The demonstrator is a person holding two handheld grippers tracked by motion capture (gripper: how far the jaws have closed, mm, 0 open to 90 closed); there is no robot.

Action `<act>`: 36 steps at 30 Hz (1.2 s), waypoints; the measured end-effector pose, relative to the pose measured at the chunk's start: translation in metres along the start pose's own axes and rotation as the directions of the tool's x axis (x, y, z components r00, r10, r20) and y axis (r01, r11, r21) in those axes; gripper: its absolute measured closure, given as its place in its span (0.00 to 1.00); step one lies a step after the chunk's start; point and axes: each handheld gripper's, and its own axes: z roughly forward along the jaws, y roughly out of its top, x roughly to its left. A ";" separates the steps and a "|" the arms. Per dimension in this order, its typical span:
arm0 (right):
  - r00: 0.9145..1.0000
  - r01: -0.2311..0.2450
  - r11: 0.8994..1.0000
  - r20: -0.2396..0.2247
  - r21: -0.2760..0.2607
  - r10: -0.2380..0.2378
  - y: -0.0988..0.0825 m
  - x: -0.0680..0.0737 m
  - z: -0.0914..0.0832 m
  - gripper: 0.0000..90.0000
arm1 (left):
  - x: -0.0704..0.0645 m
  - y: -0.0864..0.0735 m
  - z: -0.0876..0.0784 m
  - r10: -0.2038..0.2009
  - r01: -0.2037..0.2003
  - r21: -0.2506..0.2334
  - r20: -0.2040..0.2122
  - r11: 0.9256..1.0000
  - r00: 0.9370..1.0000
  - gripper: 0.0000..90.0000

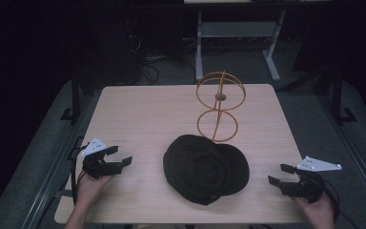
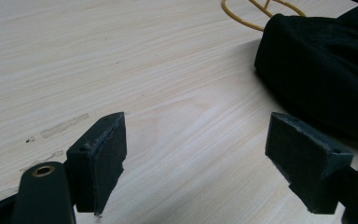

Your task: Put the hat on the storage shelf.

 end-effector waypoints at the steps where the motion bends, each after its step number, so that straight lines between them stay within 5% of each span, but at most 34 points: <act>1: 1.000 0.000 1.000 0.000 0.002 0.000 0.000 0.000 0.000 0.29 | 0.000 0.000 0.000 0.000 0.000 0.001 -0.001 1.000 1.000 0.23; 20: 0.998 0.061 0.998 -0.017 -0.024 -0.061 0.021 0.024 -0.001 0.25 | -0.002 0.000 0.000 0.014 -0.014 0.009 0.007 1.000 1.000 0.23; 36: 0.985 0.134 0.990 -0.103 -0.049 -0.138 0.057 0.060 0.006 0.22 | -0.002 -0.001 0.002 0.014 -0.014 0.019 0.011 1.000 1.000 0.22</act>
